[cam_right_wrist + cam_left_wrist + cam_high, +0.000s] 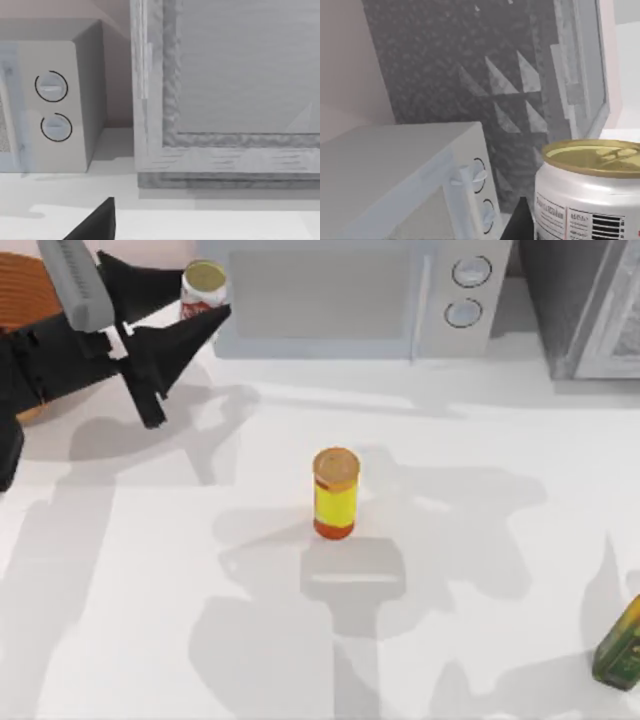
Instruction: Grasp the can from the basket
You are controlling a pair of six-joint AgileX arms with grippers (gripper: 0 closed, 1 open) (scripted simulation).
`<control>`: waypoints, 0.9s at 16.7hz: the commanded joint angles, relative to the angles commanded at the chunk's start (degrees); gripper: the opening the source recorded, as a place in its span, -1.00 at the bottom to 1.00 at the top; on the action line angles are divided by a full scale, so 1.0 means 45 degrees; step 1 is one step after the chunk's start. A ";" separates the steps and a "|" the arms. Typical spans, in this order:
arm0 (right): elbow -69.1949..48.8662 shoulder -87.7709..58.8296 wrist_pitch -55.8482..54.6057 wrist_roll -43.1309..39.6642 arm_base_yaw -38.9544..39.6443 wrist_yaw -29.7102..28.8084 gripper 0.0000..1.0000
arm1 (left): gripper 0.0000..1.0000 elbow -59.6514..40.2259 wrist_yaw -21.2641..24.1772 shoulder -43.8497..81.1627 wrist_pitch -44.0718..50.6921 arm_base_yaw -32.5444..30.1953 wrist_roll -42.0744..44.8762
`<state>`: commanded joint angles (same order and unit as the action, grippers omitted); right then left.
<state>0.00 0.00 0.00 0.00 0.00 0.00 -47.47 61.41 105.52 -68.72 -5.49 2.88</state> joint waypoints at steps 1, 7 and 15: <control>0.0000 0.0000 0.0000 0.0000 0.0000 0.0000 1.00 | -1.00 -0.0175 0.0321 0.0541 -0.0247 -0.0040 0.0026; 0.0000 0.0000 0.0000 0.0000 0.0000 0.0000 1.00 | -1.00 -0.1102 0.2241 0.3771 -0.1542 -0.0302 0.0166; 0.0000 0.0000 0.0000 0.0000 0.0000 0.0000 1.00 | -1.00 -0.2004 0.4772 0.7731 -0.2641 -0.0688 0.0367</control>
<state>0.00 0.00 0.00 0.00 0.00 0.00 -56.49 82.88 140.31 -80.60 -8.59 4.53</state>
